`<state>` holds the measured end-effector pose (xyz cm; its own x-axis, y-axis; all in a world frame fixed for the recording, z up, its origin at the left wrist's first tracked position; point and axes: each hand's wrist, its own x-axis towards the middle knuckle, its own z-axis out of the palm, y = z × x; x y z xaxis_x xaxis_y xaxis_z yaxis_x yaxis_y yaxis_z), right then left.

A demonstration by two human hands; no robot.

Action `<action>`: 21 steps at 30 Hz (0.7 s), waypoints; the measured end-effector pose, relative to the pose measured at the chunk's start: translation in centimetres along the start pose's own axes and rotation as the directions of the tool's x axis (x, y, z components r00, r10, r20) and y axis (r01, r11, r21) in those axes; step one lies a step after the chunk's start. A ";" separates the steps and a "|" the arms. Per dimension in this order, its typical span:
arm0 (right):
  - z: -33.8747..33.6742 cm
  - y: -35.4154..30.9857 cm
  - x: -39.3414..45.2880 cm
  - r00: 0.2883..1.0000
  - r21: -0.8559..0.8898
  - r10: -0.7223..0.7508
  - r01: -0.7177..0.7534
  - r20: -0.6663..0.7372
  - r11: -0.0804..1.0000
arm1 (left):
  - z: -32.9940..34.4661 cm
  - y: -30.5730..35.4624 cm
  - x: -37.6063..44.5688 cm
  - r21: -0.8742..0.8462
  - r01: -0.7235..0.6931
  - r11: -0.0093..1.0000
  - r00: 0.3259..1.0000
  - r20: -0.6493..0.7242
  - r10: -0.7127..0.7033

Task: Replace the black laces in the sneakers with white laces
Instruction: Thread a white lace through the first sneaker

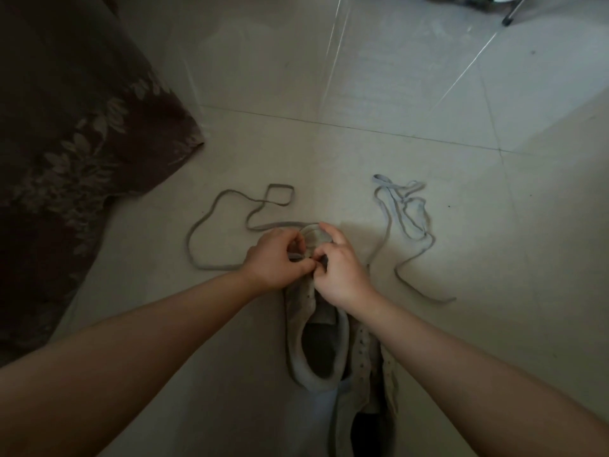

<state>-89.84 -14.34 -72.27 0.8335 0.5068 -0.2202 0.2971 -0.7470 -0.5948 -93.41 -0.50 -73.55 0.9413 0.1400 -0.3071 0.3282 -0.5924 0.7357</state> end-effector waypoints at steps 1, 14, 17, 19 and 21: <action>-0.2 0.1 -0.2 1.000 0.012 0.017 -0.017 0.011 1.000 | 0.0 0.3 -0.1 0.022 0.013 1.000 1.000 0.015 -0.014; -6.4 4.1 -4.4 0.971 0.716 0.234 -0.194 0.044 0.671 | 0.4 1.8 -0.2 0.107 0.117 0.987 0.991 0.058 -0.124; -7.1 4.1 -4.7 0.970 0.828 0.225 -0.198 0.089 0.525 | 0.6 1.2 -0.7 0.102 0.064 0.993 0.997 0.030 -0.067; -6.6 4.0 -4.0 0.953 0.729 0.297 -0.244 0.059 0.639 | 0.7 0.8 -1.1 0.160 -0.106 0.982 0.992 -0.055 0.116; -5.8 4.4 -3.4 0.941 0.502 0.338 -0.298 0.013 0.812 | 1.0 0.7 -1.3 0.304 -0.292 0.907 0.943 -0.069 0.327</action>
<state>-88.69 -21.87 -69.70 0.8786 0.2305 -0.4183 -0.2415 -0.5413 -0.8054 -94.49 -1.89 -73.18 0.9999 -0.0070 -0.0077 -0.0014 -0.8195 0.5731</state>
